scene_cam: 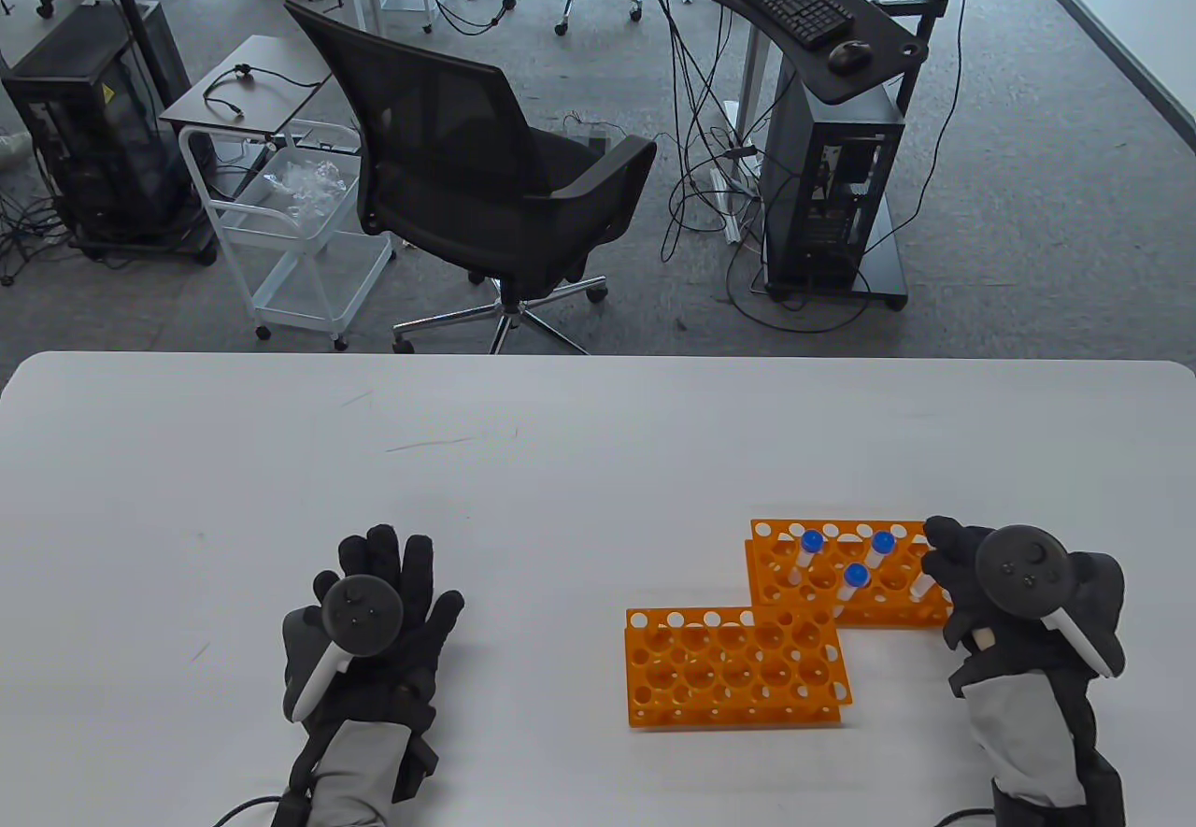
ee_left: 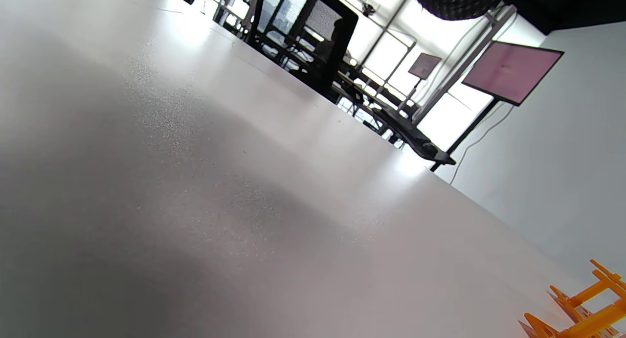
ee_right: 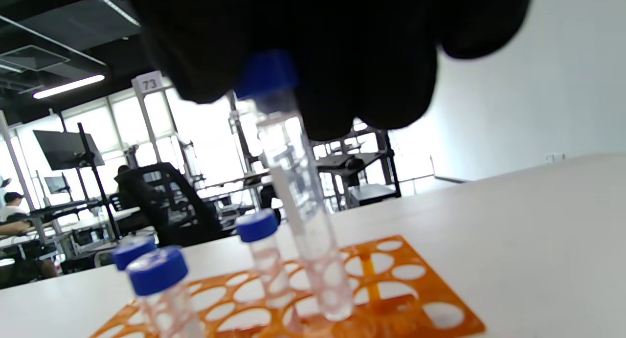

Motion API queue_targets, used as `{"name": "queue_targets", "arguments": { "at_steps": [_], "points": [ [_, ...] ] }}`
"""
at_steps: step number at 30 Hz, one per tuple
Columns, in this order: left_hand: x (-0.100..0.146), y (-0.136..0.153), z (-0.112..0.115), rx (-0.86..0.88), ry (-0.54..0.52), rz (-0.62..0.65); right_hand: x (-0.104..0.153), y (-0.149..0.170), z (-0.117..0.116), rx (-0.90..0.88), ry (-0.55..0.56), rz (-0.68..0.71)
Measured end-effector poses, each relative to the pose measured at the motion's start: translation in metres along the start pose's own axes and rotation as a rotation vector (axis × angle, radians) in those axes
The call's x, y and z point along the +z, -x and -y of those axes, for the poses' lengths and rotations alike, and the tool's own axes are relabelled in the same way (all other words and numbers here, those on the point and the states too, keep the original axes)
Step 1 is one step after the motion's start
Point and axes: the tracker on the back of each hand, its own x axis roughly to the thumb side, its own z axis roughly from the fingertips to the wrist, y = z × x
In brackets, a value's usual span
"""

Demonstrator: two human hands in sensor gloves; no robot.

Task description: Transfer 4 test tubes between racks (Right hand only)

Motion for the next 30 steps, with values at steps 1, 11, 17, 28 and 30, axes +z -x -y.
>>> {"name": "queue_targets", "arguments": {
  "at_steps": [1, 11, 17, 28, 30],
  "points": [
    [0.0, 0.0, 0.0, 0.003, 0.001, 0.0, 0.0, 0.001, -0.001, 0.0, -0.002, -0.003],
    [0.0, 0.0, 0.0, 0.001, 0.0, 0.0, -0.002, 0.004, -0.009, 0.014, -0.019, -0.01],
    [0.0, -0.001, 0.0, 0.001, 0.0, 0.002, -0.003, 0.006, -0.014, 0.017, -0.035, -0.017],
    [0.0, -0.001, 0.0, 0.0, 0.002, 0.001, -0.006, 0.011, -0.027, 0.025, -0.068, -0.029],
    [0.0, -0.001, 0.0, 0.0, 0.001, 0.001, -0.006, 0.013, -0.029, 0.021, -0.078, -0.033]
  ]
}}
